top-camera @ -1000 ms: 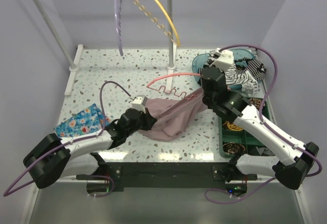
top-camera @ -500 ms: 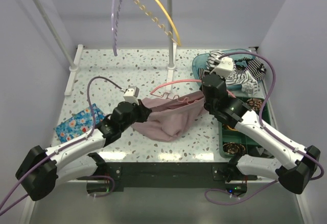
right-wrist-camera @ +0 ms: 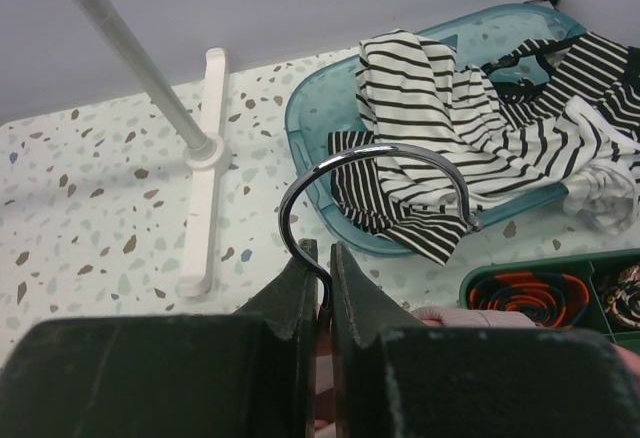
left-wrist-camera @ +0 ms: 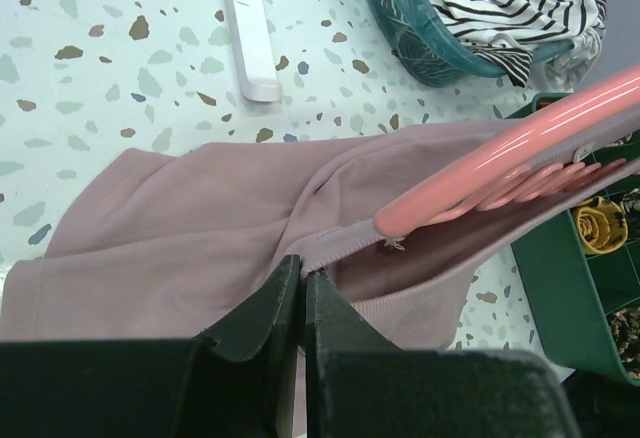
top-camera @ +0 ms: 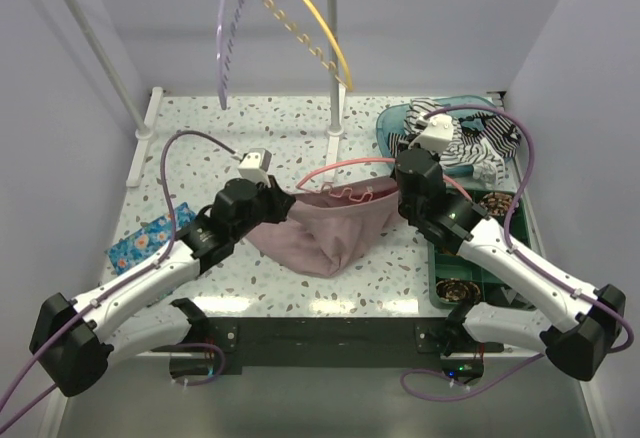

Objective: Place the tank top on the hanger

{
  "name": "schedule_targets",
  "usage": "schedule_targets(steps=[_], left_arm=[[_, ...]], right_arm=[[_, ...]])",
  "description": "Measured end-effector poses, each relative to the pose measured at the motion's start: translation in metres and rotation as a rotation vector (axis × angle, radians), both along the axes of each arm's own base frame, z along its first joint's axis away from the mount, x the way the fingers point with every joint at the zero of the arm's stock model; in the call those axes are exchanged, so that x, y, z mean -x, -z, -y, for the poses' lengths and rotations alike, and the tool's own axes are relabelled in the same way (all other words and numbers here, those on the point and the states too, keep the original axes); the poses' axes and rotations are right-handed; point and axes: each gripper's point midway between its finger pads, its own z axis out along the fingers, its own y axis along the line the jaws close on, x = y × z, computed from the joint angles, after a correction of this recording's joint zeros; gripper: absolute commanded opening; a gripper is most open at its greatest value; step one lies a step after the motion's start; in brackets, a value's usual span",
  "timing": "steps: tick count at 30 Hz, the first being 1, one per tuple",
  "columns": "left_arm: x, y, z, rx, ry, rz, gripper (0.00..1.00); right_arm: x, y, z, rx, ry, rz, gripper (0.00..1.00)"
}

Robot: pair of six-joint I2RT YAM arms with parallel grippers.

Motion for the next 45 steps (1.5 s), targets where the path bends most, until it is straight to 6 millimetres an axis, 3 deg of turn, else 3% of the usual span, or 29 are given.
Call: schedule_targets(steps=[17,29,34,39,45], left_arm=[[-0.006,-0.054,0.001,-0.031,0.033,0.070,0.00],[-0.018,-0.100,0.013,-0.063,0.082,0.134,0.00],[-0.023,-0.123,0.020,-0.056,0.103,0.160,0.00],[-0.024,-0.151,0.023,-0.040,0.112,0.188,0.00],[-0.024,-0.198,0.023,0.006,0.112,0.248,0.00]], right_arm=[[0.003,-0.006,0.003,0.015,-0.013,0.030,0.00],[0.008,-0.013,-0.030,0.077,-0.103,0.032,0.00],[0.003,-0.033,-0.040,0.090,-0.116,0.061,0.00],[-0.004,-0.069,-0.057,0.092,-0.132,0.115,0.00],[0.000,-0.101,-0.096,0.115,-0.191,0.167,0.00]])
